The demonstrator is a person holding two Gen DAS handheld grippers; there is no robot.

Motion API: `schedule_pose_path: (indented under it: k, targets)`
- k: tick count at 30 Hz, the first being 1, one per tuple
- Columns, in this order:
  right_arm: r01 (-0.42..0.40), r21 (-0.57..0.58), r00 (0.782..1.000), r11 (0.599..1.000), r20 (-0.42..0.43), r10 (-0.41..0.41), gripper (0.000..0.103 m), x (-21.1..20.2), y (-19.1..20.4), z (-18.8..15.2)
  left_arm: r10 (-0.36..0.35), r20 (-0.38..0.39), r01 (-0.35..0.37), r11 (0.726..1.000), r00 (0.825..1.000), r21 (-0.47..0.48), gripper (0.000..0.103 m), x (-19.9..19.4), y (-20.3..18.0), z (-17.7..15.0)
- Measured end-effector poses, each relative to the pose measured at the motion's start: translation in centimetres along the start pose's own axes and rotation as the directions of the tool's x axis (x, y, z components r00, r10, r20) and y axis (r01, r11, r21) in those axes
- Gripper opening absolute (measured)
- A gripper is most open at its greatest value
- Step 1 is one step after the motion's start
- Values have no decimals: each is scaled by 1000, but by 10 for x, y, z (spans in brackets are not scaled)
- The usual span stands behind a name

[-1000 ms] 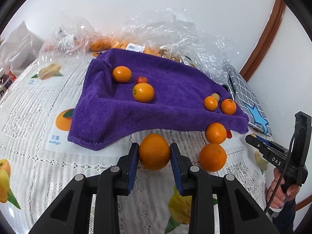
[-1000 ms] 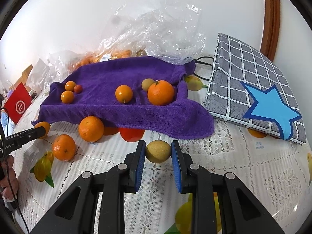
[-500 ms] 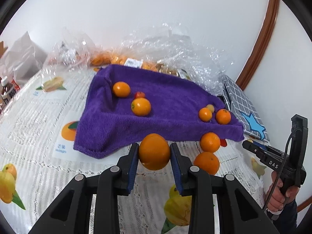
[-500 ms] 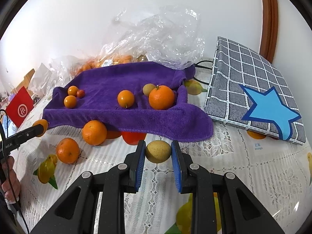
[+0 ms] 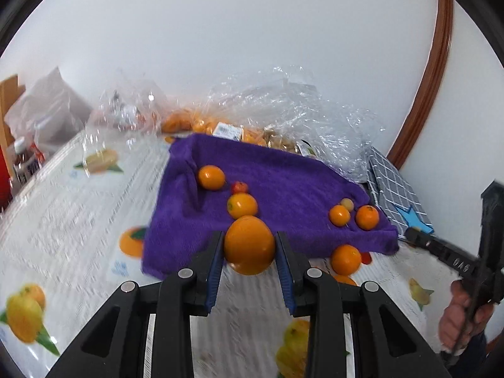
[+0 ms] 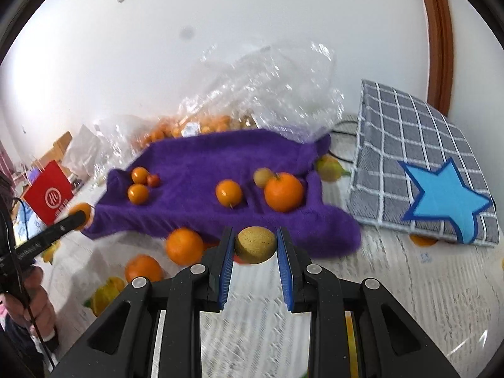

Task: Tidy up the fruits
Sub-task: 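Lift both held fruits and carry them over the purple towel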

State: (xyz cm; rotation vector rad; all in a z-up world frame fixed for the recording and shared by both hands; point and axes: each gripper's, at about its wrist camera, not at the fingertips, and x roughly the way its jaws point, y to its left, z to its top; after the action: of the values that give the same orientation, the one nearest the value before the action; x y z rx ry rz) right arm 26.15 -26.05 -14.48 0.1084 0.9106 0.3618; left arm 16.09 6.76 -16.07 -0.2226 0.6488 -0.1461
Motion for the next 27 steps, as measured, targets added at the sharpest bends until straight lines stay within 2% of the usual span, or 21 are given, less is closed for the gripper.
schedule_pose_path:
  k: [2,9,15,18,23,27]
  targets:
    - [-14,5,1000,1000,14,14,27,0,3,9,14,15,-14,1000,1000,10,31,1,3,10]
    - [-48,1,998,999,40,48,27,14,12,42,10,52,-7,998,999,-59,31,8,23,50]
    - [-34,-17,998,999,43,35,27,34,19,63,10,69,-3,995,998,-102,31,28,32,71]
    - [-36,-20,999,999,9,36,27,50,19,63,3,63,4,993,998,-117,31,39,35,70]
    - [-30,-29,995,999,-97,27,27,81,16,50,1,30,3,990,1000,-138,31,54,46,57]
    - [40,-65,989,997,-140,-49,27,94,17,42,-20,0,19,986,1000,-165,31,60,53,55]
